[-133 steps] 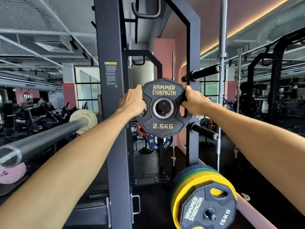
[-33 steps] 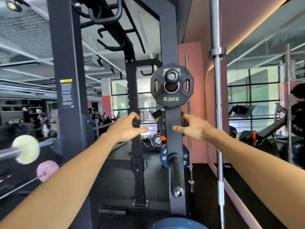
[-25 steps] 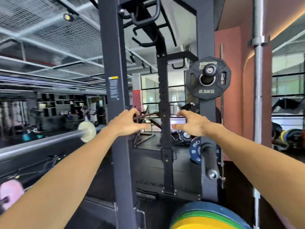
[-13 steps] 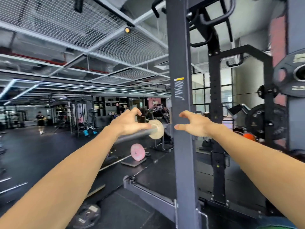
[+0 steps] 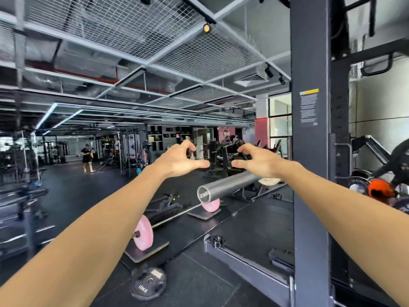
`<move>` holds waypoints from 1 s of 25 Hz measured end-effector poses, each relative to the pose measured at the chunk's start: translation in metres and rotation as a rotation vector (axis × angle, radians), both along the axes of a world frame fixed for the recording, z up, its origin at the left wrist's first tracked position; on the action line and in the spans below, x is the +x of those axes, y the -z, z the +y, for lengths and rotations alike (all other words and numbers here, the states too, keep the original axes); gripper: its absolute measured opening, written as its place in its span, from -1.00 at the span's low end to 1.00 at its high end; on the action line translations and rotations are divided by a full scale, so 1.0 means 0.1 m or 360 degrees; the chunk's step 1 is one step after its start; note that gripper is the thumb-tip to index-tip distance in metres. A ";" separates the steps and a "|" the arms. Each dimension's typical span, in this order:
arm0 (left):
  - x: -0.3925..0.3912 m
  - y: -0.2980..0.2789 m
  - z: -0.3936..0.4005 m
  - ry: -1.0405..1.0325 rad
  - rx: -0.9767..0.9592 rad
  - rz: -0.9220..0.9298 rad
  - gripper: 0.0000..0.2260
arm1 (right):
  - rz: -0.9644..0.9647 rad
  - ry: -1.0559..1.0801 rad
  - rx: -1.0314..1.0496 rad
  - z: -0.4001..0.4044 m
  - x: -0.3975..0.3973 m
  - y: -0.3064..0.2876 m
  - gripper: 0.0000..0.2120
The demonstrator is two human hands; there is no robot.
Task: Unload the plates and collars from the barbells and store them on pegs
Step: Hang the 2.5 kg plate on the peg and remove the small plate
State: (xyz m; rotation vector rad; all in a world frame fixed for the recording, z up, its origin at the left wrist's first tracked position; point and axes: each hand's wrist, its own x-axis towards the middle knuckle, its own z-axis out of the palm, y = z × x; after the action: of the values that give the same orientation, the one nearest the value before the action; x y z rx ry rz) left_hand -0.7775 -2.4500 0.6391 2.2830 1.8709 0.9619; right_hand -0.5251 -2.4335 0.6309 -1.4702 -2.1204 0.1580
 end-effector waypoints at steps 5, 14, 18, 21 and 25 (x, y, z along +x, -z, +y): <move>0.03 0.03 0.72 0.0111 0.0008 0.0009 -0.36 | 0.0043 0.0097 0.0003 0.57 -0.03 0.06 -0.39; 0.69 0.12 1.83 0.0545 -0.0021 -0.0024 -0.41 | 0.0018 0.0648 -0.0048 1.01 0.70 0.23 -0.40; 0.91 0.23 2.26 0.0745 -0.0053 -0.0033 -0.40 | 0.0064 0.0866 -0.0109 1.16 0.90 0.42 -0.37; 1.01 0.31 2.62 0.0864 -0.0085 -0.0029 -0.42 | 0.0113 0.0980 -0.0155 1.33 0.92 0.48 -0.32; 1.19 0.39 3.09 0.1040 -0.0146 -0.0034 -0.45 | 0.0225 0.1078 -0.0180 1.61 0.84 0.48 -0.32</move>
State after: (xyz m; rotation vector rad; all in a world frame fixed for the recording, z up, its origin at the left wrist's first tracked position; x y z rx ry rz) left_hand -0.6580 -2.1406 0.5997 2.5329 0.9956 0.7667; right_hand -0.4411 -2.2726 0.5827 -2.0856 -1.4241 0.1214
